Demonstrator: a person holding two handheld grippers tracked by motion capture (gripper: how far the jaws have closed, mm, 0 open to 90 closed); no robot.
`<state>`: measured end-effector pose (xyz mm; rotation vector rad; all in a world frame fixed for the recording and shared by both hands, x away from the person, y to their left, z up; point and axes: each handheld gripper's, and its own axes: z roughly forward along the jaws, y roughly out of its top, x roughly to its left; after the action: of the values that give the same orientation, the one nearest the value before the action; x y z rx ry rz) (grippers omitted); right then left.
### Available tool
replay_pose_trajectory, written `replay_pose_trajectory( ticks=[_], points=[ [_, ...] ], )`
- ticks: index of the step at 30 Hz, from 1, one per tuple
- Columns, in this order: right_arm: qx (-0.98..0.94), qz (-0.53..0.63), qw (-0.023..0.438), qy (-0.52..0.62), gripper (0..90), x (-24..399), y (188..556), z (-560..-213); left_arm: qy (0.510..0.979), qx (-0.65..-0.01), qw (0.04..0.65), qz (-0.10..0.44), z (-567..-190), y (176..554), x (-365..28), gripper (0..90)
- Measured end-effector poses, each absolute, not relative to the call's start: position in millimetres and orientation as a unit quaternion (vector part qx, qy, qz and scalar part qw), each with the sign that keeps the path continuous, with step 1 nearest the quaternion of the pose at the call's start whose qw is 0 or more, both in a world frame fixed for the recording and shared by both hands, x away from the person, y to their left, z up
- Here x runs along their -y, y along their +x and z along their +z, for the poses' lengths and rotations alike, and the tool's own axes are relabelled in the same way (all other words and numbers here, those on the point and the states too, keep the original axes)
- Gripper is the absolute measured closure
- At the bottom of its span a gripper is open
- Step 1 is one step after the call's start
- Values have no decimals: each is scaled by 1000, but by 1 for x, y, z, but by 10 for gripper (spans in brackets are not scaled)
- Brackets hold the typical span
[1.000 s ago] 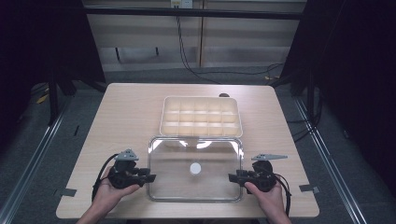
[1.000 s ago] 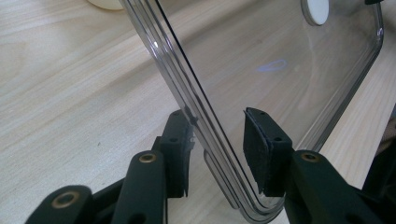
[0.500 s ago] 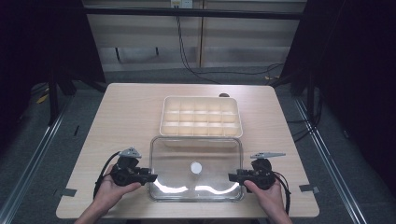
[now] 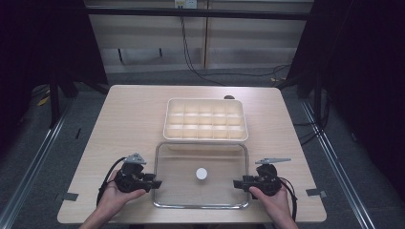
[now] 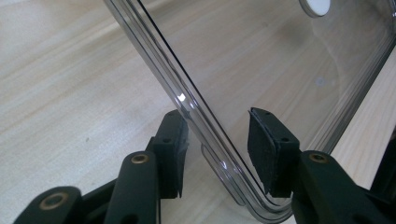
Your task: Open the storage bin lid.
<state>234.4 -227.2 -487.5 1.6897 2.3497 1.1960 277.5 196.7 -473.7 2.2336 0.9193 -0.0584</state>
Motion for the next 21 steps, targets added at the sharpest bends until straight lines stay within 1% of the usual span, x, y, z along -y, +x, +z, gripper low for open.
replay_pose_trajectory(
  ticks=[4,9,15,17,18,21],
  points=[
    [-751,378,4,542,442,226,233,-488,867,-355,348,-19,-475,277,-196,575],
    [-753,364,11,548,402,222,234,-490,867,-361,343,-11,-477,276,-195,574],
    [-754,364,14,547,395,221,233,-490,864,-365,347,-14,-478,276,-196,575],
    [-757,360,23,545,382,220,233,-490,864,-366,346,-17,-479,276,-196,571],
    [-762,356,34,540,377,220,233,-490,863,-369,345,-16,-480,276,-195,566],
    [-765,347,48,541,384,219,233,-490,865,-368,340,-21,-483,275,-195,529]
  ],
)
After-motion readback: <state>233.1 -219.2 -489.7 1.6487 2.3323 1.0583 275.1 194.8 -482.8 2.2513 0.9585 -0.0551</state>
